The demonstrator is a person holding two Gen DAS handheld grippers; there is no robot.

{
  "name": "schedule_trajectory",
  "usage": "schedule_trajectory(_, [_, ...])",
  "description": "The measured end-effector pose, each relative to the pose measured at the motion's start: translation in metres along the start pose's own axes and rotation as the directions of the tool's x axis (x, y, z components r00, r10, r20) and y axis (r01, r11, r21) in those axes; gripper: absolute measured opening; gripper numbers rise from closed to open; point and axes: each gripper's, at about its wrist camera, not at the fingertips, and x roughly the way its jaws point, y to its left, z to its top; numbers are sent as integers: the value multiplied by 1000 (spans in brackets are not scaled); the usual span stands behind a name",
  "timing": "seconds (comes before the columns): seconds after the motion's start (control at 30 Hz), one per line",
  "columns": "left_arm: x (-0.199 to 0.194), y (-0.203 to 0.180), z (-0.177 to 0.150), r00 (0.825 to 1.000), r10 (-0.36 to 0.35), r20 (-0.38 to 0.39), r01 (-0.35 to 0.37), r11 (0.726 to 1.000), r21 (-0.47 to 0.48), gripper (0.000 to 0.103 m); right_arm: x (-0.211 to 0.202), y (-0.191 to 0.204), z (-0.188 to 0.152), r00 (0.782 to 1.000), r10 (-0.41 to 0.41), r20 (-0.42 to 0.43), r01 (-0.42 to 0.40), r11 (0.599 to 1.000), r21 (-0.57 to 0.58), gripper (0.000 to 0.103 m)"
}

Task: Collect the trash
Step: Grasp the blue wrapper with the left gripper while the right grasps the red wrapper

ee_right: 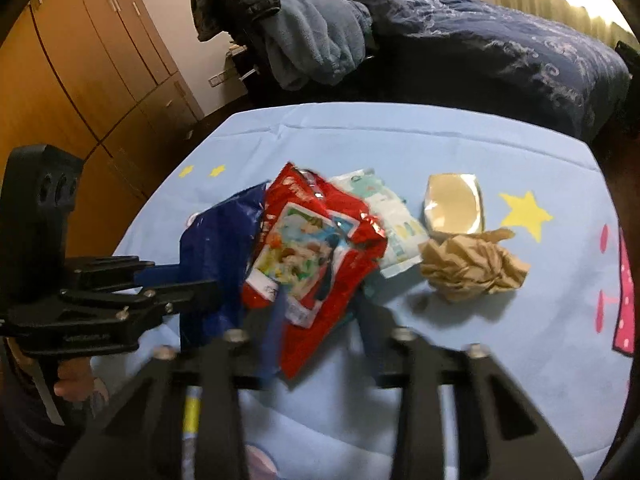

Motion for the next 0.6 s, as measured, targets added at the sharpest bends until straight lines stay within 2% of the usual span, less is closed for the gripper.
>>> schedule_trajectory(0.03, [-2,-1,-1,1000,1,5,-1,1000,6,22,-2,1,-1,1000,1,3,-1,1000,-2,18])
schedule_trajectory(0.17, [-18,-7,-4,999,4,35,-5,1000,18,12,-17,5,-3,999,3,42,-3,1000,-6,6])
schedule_trajectory(0.27, [-30,-10,-4,998,10,63,-12,1000,23,5,-34,8,-3,996,-11,83,12,1000,-9,6])
schedule_trajectory(0.47, [-57,-23,-3,992,24,122,-31,998,49,5,-80,15,-8,982,-43,185,46,999,-9,5])
schedule_trajectory(0.6, [-74,-41,1,987,16,161,-29,996,79,5,-116,14,-14,962,-83,260,83,996,10,5])
